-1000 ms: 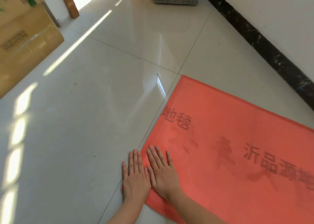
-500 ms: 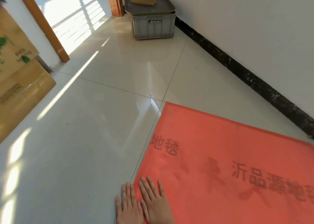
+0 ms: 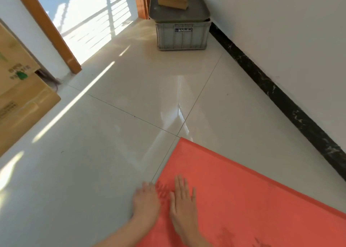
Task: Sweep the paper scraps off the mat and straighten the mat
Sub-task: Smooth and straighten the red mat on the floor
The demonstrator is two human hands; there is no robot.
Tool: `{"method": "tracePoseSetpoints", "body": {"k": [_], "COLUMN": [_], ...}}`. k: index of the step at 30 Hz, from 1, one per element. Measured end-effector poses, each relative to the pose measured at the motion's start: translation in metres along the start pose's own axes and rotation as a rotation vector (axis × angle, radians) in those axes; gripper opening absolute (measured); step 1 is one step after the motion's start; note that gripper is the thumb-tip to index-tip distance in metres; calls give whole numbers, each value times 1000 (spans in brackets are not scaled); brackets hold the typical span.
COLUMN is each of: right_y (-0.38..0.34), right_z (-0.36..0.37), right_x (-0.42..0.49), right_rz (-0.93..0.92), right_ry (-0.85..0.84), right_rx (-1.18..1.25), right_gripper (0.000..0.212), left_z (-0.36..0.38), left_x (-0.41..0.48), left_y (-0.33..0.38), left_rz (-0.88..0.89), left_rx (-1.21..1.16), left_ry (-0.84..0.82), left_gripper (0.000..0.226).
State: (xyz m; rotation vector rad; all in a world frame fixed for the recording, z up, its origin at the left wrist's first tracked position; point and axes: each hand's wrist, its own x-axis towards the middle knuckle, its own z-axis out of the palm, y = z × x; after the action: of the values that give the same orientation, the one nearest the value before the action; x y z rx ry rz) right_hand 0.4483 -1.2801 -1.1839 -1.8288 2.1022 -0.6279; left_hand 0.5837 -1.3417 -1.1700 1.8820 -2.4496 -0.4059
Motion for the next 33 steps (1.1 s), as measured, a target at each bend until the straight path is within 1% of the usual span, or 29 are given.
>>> {"method": "tracePoseSetpoints", "body": {"k": [1,2,3,4,5,7,8,10,13,15,17,19,27,33], "right_y": [19,42,62,82,90,92,91,99,102,104,104,104,106,108], "right_z": [-3,-16,-29,-28,-26,-11,-4,5,6,6,6,7,10,8], "right_x": [29,55,83,108,128,139,142,145,142,141,143,141,141,142], "right_rz": [73,120,176,218,231,163,110,62,40,30,39,35,44,35], "right_ry": [13,-40,13,31,-15,-123,-113,-99,-113,-112,-118,-120,-101,-151], "right_rx": [-53,-82,-193,-228,-246,-231,-262,-303,-293,-318,-305,-316,-303,-284], "right_gripper": [55,55,56,56,57,57,56,56,56,56,57,58,59,61], "left_z": [-20,-26,-26,-16,0,41,59,71,66,71,70,69,70,73], "left_x": [43,65,91,111,120,126,129,128,129,129,130,129,129,130], "left_y": [35,50,75,88,92,87,80,77,82,80,80,82,83,85], "left_rz": [21,129,207,249,230,219,246,248,311,291,252,229,212,216], "left_rx": [18,40,26,33,-10,-14,6,37,84,127,118,115,103,133], "left_ry": [32,169,91,96,35,2,53,105,18,-2,-39,-41,-55,-52], "left_gripper": [58,60,60,59,59,59,60,61,64,64,64,64,64,65]}}
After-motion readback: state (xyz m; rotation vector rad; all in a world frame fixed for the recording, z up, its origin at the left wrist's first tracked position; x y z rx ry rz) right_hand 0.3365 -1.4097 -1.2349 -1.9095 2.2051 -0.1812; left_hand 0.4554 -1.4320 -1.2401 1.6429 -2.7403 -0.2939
